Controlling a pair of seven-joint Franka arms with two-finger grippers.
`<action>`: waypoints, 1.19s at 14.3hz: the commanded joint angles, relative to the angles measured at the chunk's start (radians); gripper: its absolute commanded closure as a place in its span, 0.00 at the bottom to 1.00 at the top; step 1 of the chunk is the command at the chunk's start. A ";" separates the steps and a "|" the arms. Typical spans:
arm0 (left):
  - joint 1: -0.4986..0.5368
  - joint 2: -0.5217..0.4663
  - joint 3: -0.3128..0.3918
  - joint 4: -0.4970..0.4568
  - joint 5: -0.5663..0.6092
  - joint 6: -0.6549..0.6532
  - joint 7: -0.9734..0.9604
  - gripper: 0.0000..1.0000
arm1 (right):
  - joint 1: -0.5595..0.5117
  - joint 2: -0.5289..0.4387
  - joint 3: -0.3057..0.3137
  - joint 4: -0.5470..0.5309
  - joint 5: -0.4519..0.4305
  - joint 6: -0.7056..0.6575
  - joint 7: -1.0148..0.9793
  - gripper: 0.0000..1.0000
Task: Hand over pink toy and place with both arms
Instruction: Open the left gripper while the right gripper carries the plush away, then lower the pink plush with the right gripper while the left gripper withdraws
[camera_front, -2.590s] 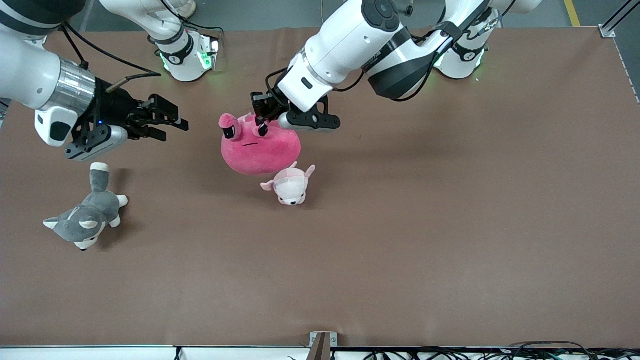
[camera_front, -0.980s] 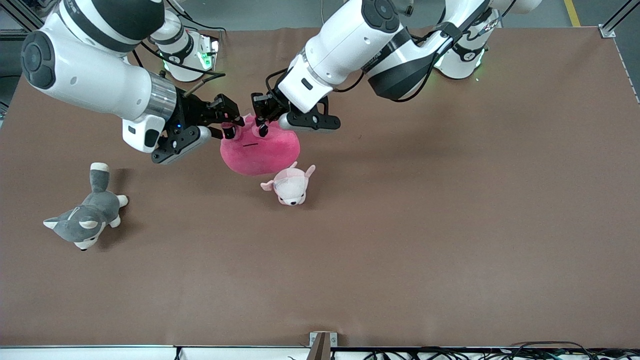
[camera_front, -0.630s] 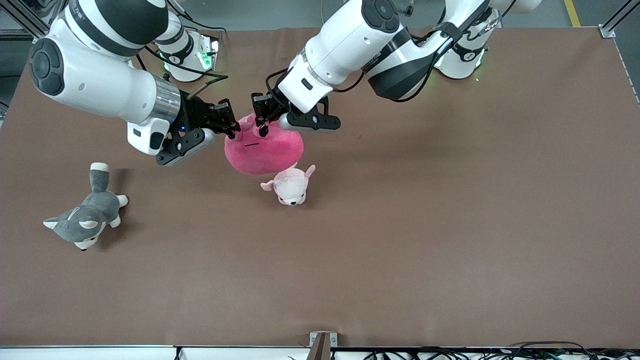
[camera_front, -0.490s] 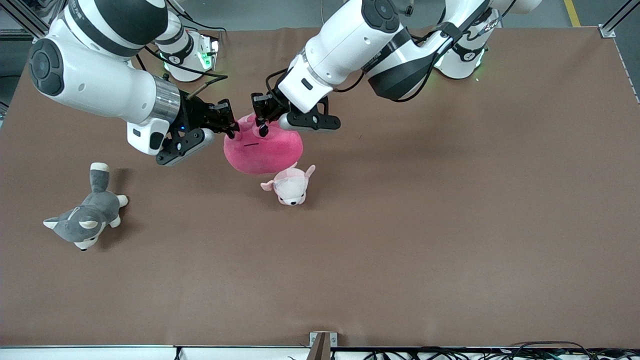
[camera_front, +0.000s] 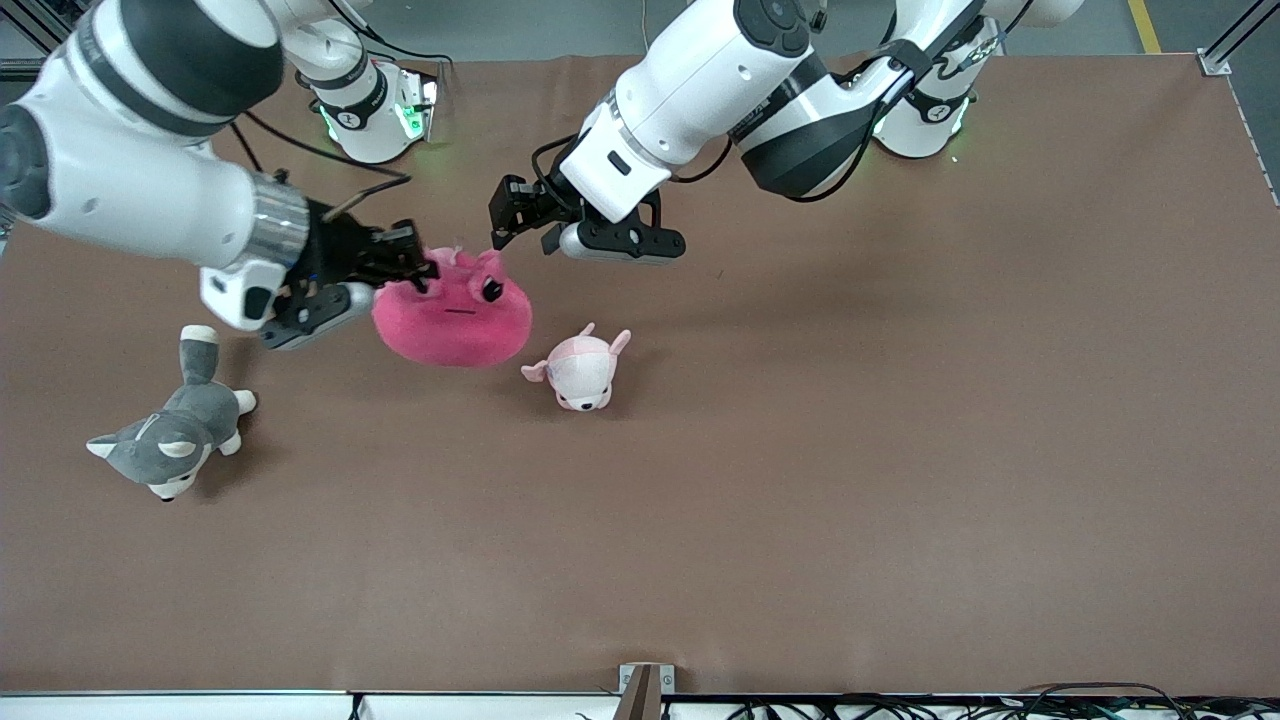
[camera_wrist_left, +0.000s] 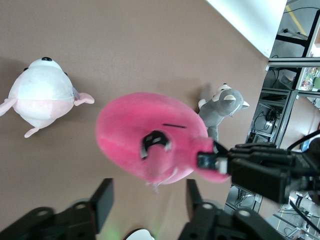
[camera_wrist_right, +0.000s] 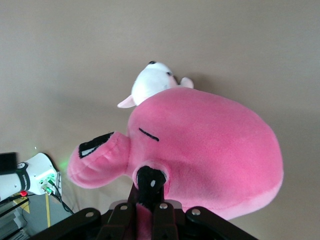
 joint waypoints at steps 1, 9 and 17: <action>0.056 -0.042 0.001 -0.002 0.004 -0.007 0.007 0.00 | -0.114 0.051 0.009 -0.001 0.008 -0.014 -0.088 0.98; 0.424 -0.238 0.001 -0.012 0.004 -0.412 0.147 0.00 | -0.311 0.293 0.007 0.050 0.005 -0.005 -0.425 0.98; 0.735 -0.440 -0.002 -0.207 0.082 -0.672 0.558 0.00 | -0.348 0.390 0.010 0.054 0.038 0.002 -0.470 0.99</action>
